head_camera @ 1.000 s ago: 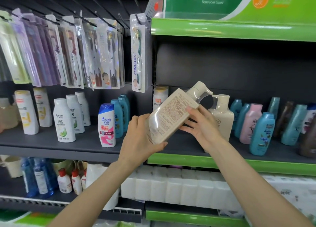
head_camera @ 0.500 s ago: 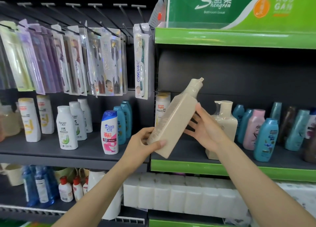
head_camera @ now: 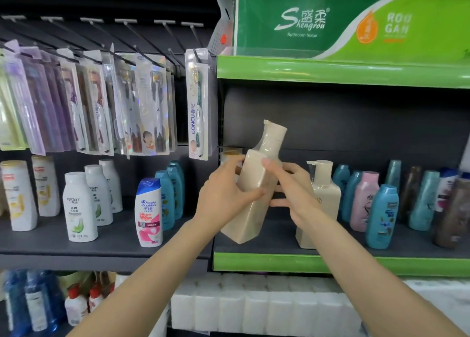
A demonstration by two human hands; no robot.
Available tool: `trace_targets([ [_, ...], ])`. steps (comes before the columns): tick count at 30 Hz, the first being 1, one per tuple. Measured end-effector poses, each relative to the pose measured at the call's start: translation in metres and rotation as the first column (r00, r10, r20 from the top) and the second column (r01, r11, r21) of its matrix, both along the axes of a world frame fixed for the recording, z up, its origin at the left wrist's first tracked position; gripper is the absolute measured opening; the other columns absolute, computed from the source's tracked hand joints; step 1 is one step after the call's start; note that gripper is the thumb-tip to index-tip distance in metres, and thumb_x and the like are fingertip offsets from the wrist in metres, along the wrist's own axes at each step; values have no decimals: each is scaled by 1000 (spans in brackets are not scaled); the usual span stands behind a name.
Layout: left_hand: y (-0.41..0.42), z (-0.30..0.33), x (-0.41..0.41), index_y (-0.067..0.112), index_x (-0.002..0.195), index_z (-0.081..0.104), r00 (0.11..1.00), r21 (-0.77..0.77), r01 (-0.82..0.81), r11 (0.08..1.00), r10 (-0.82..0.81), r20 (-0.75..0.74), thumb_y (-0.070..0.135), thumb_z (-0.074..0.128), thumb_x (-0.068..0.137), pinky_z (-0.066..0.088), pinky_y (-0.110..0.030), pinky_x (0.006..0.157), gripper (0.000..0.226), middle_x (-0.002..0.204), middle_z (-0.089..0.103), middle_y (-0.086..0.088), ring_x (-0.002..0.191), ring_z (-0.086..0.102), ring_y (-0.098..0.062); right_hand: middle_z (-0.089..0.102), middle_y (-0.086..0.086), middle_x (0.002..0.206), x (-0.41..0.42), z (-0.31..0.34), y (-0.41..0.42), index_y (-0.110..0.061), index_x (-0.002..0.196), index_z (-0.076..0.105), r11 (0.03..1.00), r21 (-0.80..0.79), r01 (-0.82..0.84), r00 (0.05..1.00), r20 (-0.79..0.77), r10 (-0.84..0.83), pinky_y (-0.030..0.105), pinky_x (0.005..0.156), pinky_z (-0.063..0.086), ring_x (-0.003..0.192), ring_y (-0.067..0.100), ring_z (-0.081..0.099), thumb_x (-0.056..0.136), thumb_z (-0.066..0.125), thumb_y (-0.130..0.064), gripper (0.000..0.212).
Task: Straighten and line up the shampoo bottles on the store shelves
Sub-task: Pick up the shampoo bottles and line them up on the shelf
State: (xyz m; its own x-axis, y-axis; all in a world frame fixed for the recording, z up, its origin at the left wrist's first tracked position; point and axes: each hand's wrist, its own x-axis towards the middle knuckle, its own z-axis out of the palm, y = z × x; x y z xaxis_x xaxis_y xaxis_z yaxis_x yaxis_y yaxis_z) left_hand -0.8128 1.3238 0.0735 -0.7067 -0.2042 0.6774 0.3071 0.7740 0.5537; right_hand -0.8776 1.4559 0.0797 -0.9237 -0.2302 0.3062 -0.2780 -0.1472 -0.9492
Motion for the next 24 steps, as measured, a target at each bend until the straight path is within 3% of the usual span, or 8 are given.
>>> trace_targets([
  [3,8,7,-15,28,121,47,998,-6,-58,998,58,-2,46,71,71,53,-38,75,58,102,61,9,89,61,-14,67,-2,99,-9,14,8,-25,94,55,994,107,-14,999,-47,20,31,69,55,88,11,65,77,72,-42,29],
  [6,12,10,-32,23,118,48,1000,60,-20,998,21,-8,38,72,72,53,-42,80,54,102,61,7,91,61,-16,63,-13,94,-24,39,18,-26,90,55,948,317,36,977,-211,33,21,75,48,84,1,58,79,72,-39,24],
  [8,14,15,-44,22,121,48,1000,59,-2,998,2,6,35,72,73,52,-39,81,55,101,59,10,92,60,-14,63,-12,99,-38,55,25,-23,105,57,929,364,62,954,-296,53,24,81,49,91,2,59,84,69,-32,26],
  [11,18,25,-64,19,121,48,1000,41,27,999,-28,12,29,73,74,50,-30,78,54,103,61,7,91,58,-11,66,4,110,-67,75,36,-15,121,55,934,357,16,964,-254,80,40,94,50,103,19,63,89,63,-25,34],
  [15,25,37,-101,17,120,48,999,24,41,999,-42,20,26,74,74,50,-30,78,54,106,62,4,95,59,-13,60,9,122,-115,90,50,-18,135,45,928,373,-9,967,-233,103,43,93,50,102,27,63,91,61,-26,48],
  [20,32,38,-157,17,122,47,997,-4,44,999,-44,64,27,75,72,51,-37,84,58,111,63,1,100,59,-17,58,3,120,-170,101,62,-24,126,49,927,374,-42,974,-191,122,38,88,48,101,18,57,91,60,-24,36],
  [24,33,26,-199,15,122,48,989,52,82,995,-88,117,22,76,73,48,-29,86,56,112,63,1,101,59,-15,60,13,119,-210,95,69,-12,123,53,943,323,-83,977,-160,141,40,84,53,100,26,60,90,62,-15,34],
])
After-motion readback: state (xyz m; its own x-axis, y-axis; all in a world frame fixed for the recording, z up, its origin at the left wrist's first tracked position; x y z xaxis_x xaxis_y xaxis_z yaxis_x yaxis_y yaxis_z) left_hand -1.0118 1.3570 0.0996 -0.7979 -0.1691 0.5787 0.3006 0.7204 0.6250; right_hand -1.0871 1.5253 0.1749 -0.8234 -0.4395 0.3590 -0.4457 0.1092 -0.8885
